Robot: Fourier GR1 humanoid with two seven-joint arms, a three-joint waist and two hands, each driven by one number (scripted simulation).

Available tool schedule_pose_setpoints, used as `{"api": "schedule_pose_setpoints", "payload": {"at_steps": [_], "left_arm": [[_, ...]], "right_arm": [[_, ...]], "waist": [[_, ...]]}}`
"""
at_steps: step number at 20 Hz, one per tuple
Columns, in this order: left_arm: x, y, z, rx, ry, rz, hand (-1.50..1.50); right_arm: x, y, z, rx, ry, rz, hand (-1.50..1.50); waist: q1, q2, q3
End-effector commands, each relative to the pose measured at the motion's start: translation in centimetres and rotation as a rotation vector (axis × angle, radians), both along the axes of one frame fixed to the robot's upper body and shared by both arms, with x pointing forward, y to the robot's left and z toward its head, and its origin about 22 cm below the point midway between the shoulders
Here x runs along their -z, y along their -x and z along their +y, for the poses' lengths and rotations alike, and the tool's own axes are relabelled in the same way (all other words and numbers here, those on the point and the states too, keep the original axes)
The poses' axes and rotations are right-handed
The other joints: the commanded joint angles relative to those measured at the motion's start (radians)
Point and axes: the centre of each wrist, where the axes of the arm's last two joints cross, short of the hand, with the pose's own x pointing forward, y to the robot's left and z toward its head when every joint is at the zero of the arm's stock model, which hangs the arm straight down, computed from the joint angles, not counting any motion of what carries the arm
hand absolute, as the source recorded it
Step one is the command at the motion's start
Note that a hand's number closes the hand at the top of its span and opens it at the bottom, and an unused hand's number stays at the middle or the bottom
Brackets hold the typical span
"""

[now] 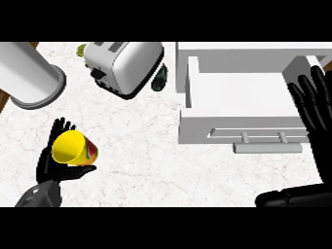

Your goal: Pick up the cup, place it into the drawer and close the drawer

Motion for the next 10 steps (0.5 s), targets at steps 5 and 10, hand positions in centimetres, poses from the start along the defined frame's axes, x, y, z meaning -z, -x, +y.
{"api": "schedule_pose_setpoints", "payload": {"at_steps": [5,10], "left_arm": [[-0.4,-0.9,-0.2,0.113,0.106,-0.104,1.50],[0.0,0.1,-0.2,0.049,0.034,-0.192,1.50]], "right_arm": [[-0.8,-0.9,0.3,0.019,-0.001,-0.002,-1.50],[0.1,0.5,-0.6,0.024,0.016,-0.002,-1.50]], "waist": [[0.000,0.002,-0.001],[0.000,0.000,0.000]]}}
